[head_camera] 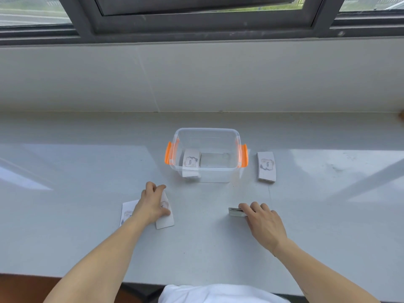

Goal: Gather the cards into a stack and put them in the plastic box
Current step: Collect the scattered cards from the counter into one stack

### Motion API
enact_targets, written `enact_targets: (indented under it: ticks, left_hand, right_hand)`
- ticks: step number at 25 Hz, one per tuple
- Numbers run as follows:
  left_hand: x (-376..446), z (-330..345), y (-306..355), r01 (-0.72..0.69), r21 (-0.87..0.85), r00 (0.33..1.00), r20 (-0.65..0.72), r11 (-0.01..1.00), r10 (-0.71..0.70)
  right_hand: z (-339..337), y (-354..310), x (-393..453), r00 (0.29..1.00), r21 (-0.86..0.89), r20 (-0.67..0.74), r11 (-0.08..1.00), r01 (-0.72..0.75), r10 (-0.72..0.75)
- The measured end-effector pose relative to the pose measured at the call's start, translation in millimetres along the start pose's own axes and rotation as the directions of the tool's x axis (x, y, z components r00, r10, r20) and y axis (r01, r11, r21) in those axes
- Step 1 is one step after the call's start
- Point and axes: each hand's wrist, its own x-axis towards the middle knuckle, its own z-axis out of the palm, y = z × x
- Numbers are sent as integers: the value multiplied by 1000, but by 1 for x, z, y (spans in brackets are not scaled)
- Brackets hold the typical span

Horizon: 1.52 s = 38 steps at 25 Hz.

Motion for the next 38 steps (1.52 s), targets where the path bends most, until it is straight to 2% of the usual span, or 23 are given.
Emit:
enact_targets:
  ticks: [2,4,7,11,17,27,31,35,38]
  left_hand:
    - [3,-5,7,34,-233,997,-62,972,-49]
    - [6,-10,17,42,-442,992,-89,896,-90]
    - [7,-10,37,10,-601,994,-83,799,-75]
    - [-1,12,62,-3,-586,1000,-20,810,-10]
    - [-12,47,88,-148,-549,970,82,822,229]
    - [-15,58,118,-197,-557,894,236,807,381]
    - [-9,47,107,-212,-470,897,254,857,361]
    - [8,21,50,-346,-77,919,170,935,354]
    - [17,-18,-11,-309,146,945,157,940,286]
  right_hand:
    - [0,-1,2,1000,-2,13,1000,-5,5]
    - [1,-4,3,1000,3,21,1000,-15,15]
    - [1,-9,4,1000,3,14,1000,-11,11]
    - [1,-24,8,999,28,8,999,32,-32]
    - [3,-39,10,1000,132,-24,991,-4,7]
    - [3,-47,13,1000,21,-2,1000,9,-9]
    - [2,-47,18,1000,34,27,999,6,-7]
    - [1,-43,18,1000,65,5,998,23,-24]
    - [1,-44,17,999,69,-11,997,36,-35]
